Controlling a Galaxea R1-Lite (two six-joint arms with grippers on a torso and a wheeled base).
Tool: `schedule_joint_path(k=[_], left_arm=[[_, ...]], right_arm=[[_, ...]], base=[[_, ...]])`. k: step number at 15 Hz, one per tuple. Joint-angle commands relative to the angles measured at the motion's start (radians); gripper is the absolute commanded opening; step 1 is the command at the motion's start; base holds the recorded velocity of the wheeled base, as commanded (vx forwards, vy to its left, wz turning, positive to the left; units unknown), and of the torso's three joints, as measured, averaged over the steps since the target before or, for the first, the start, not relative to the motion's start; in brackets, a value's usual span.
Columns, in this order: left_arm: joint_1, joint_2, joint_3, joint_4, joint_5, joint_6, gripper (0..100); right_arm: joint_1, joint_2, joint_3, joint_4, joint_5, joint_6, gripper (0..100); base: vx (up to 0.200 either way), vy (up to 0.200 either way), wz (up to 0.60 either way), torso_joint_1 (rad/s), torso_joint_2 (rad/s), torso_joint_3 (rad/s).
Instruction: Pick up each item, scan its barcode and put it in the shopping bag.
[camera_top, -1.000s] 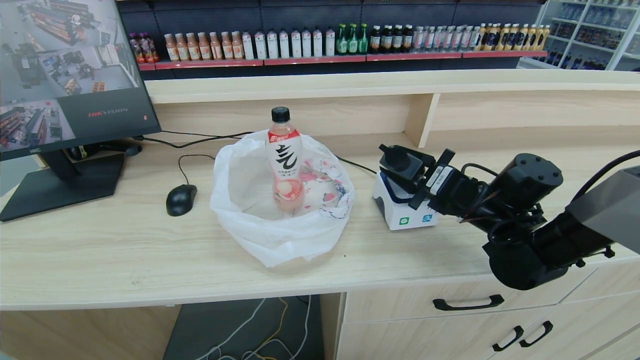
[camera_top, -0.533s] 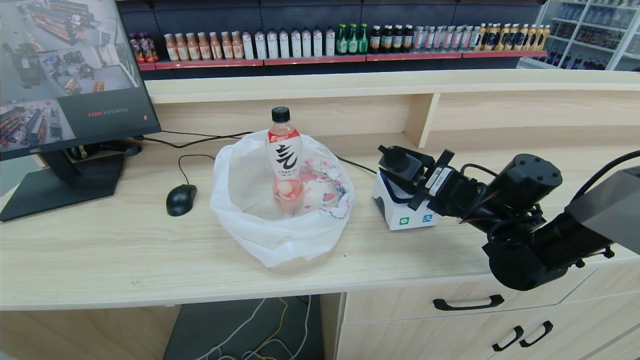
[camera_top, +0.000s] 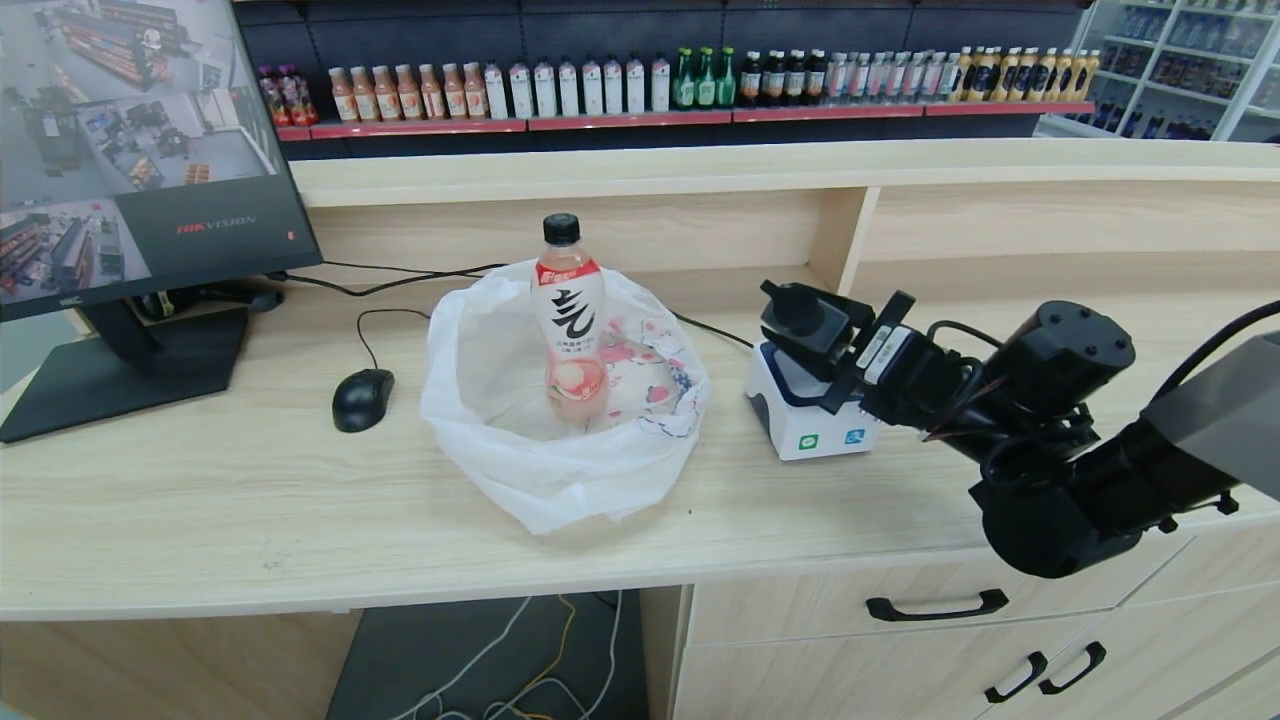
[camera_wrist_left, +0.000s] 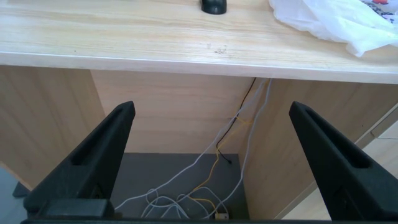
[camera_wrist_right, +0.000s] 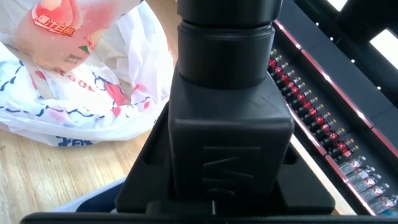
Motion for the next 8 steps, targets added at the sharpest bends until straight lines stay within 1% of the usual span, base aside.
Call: schedule_joint_path(k=[1,4,5,8], left_arm=[[0.0,0.0,0.0,0.0,0.0,0.0,100],[0.0,0.0,0.0,0.0,0.0,0.0,100],[0.0,0.0,0.0,0.0,0.0,0.0,100],[0.0,0.0,0.0,0.0,0.0,0.0,100]], right_arm=[[0.004,-0.025,0.004,-0.001,-0.001,0.005,0],[0.036,-0.068,0.014,-0.001,-0.012,0.034,0],[0.05,-0.085,0.02,-0.001,-0.035,0.055,0],[0.1,-0.153,0.043,-0.001,-0.17,0.186,0]], base=[[0.0,0.0,0.0,0.0,0.0,0.0],[0.0,0.0,0.0,0.0,0.0,0.0],[0.0,0.0,0.0,0.0,0.0,0.0],[0.0,0.0,0.0,0.0,0.0,0.0]])
